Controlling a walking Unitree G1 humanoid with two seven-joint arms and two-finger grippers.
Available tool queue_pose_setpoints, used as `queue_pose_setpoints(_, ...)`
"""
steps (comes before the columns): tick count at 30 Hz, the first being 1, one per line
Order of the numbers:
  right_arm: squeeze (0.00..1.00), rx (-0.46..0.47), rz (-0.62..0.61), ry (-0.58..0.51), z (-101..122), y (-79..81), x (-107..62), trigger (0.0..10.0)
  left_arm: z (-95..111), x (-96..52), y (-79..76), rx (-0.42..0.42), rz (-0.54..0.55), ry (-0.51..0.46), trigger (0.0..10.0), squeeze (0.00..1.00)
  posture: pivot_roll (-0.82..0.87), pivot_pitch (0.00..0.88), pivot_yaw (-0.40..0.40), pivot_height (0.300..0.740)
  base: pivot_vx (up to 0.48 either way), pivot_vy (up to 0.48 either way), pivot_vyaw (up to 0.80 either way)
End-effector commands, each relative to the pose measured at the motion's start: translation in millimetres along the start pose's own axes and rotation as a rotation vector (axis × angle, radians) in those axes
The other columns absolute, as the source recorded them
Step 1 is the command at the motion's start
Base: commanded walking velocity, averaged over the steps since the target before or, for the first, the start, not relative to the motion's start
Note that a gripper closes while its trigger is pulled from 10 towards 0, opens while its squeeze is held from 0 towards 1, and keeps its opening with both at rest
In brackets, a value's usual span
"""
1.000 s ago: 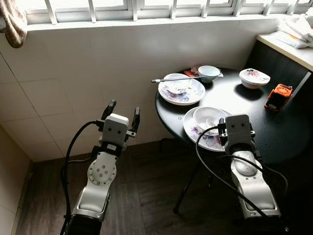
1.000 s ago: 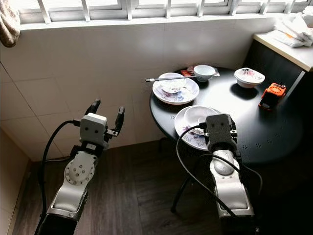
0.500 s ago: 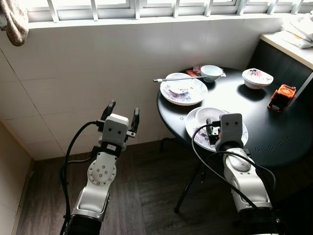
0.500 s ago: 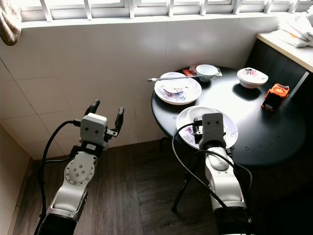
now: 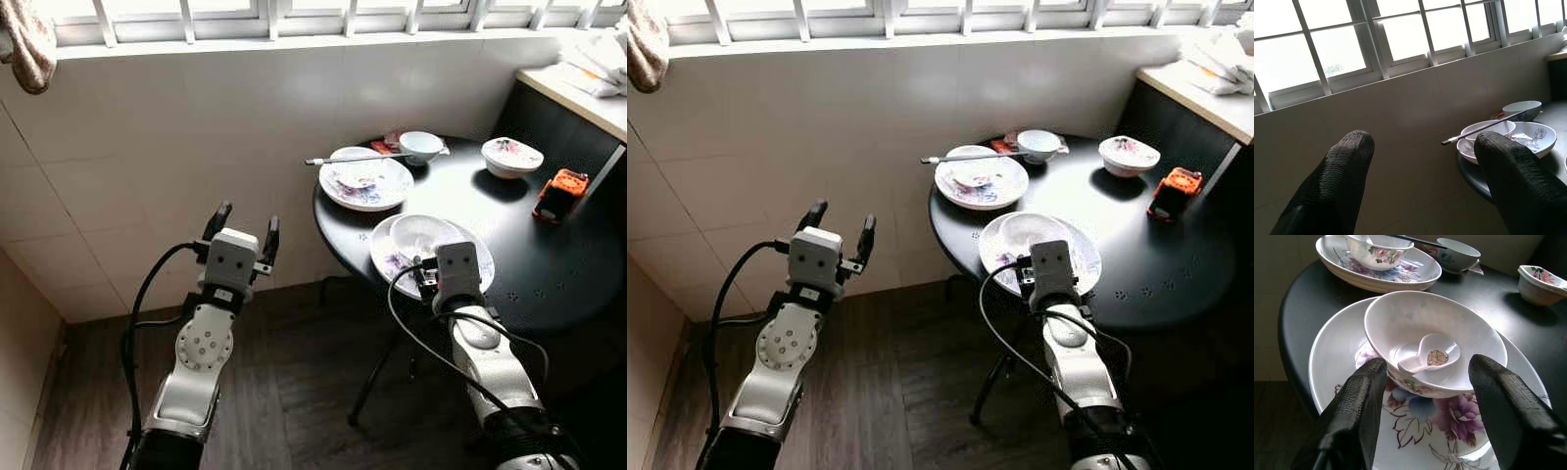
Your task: Kitchen organization
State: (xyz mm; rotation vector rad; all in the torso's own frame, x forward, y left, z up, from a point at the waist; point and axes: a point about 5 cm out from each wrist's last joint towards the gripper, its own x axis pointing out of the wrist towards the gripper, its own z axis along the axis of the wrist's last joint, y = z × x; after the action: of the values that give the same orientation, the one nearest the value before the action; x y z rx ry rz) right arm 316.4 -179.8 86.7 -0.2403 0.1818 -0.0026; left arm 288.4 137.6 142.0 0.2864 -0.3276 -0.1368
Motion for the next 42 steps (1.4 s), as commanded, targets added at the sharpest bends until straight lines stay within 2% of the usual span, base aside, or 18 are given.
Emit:
queue_pose_setpoints(1,0.0,-0.023,0.001,-0.014,3,-3.3,4.4,10.0,-1,1.0,-1.2,0.006,-0.006,0.014,10.0,0.0,0.07,0.0,-0.051,0.74,0.0,0.0,0.0)
queue_pose_setpoints(6,0.0,-0.042,-0.01,0.0,-2,-9.4,11.4,10.0,-1,1.4,-0.9,0.005,-0.005,0.015,10.0,0.0,0.08,0.0,-0.054,0.74,0.0,0.0,0.0)
queue_pose_setpoints(14,0.0,-0.048,-0.008,0.004,-5,-9.5,15.6,10.0,-1,1.1,-0.6,0.006,-0.004,0.018,10.0,0.0,0.08,0.0,-0.054,0.74,0.0,0.0,0.0)
queue_pose_setpoints(21,0.0,0.002,0.009,0.044,-13,-8.6,18.8,9.9,-2,1.0,-0.9,0.007,-0.008,0.023,10.0,0.0,0.08,0.0,-0.055,0.74,0.0,0.0,0.0)
queue_pose_setpoints(23,0.0,0.011,0.012,0.048,-13,-8.6,19.2,9.5,-2,1.0,-1.2,0.005,-0.009,0.023,10.0,0.0,0.08,0.0,-0.055,0.74,0.0,0.0,0.0)
queue_pose_setpoints(24,0.0,0.011,0.012,0.047,-13,-8.6,19.4,8.4,-2,0.9,-1.3,0.005,-0.009,0.024,10.0,0.0,0.08,0.0,-0.055,0.74,0.0,0.0,0.0)
queue_pose_setpoints(27,0.0,0.008,0.009,0.042,-14,-8.8,19.6,8.4,-2,0.5,-1.3,0.006,-0.009,0.025,10.0,0.0,0.08,0.0,-0.053,0.74,0.0,0.0,0.0)
queue_pose_setpoints(28,0.0,0.004,0.009,0.036,-13,-8.8,19.6,6.6,-2,0.3,-1.2,0.006,-0.009,0.026,10.0,0.0,0.08,0.0,-0.055,0.74,0.0,0.0,0.0)
queue_pose_setpoints(29,0.0,0.001,0.01,0.032,-13,-8.8,19.7,5.3,-2,0.1,-1.2,0.006,-0.008,0.026,10.0,0.0,0.08,0.0,-0.055,0.74,0.0,0.0,0.0)
queue_pose_setpoints(30,0.0,0.0,0.01,0.03,-13,-8.7,19.9,4.5,-2,0.1,-1.3,0.005,-0.008,0.027,10.0,0.0,0.08,0.0,-0.055,0.74,0.0,0.0,0.0)
queue_pose_setpoints(31,0.0,-0.001,0.011,0.029,-13,-8.7,20.2,4.5,-2,0.1,-1.4,0.005,-0.008,0.027,10.0,0.0,0.08,0.0,-0.055,0.74,0.0,0.0,0.0)
queue_pose_setpoints(32,0.0,-0.004,0.01,0.026,-13,-8.9,20.3,3.9,-3,0.1,-1.5,0.005,-0.008,0.027,10.0,0.0,0.08,0.0,-0.055,0.74,0.0,0.0,0.0)
queue_pose_setpoints(35,0.0,-0.01,0.009,0.02,-12,-9.0,20.8,4.0,-3,0.0,-1.8,0.006,-0.008,0.029,10.0,0.0,0.08,0.0,-0.055,0.74,0.0,0.0,0.0)
queue_pose_setpoints(37,0.0,-0.02,0.011,0.012,-12,-8.5,20.9,3.3,-3,0.0,-2.1,0.005,-0.008,0.03,10.0,0.0,0.08,0.0,-0.055,0.74,0.0,0.0,0.0)
queue_pose_setpoints(38,0.0,-0.02,0.011,0.012,-12,-8.5,20.9,3.3,-3,0.0,-2.1,0.005,-0.008,0.03,10.0,0.0,0.08,0.0,-0.055,0.74,0.0,0.0,0.0)
queue_pose_setpoints(39,0.0,-0.025,0.01,0.008,-11,-8.3,20.8,2.5,-3,-0.1,-2.3,0.005,-0.008,0.03,10.0,0.0,0.08,0.0,-0.055,0.74,0.0,0.0,0.0)
queue_pose_setpoints(42,0.0,-0.039,0.005,-0.005,-11,-8.3,20.5,2.5,-3,-0.2,-2.5,0.005,-0.009,0.03,10.0,0.0,0.08,0.0,-0.054,0.74,0.0,0.0,0.0)
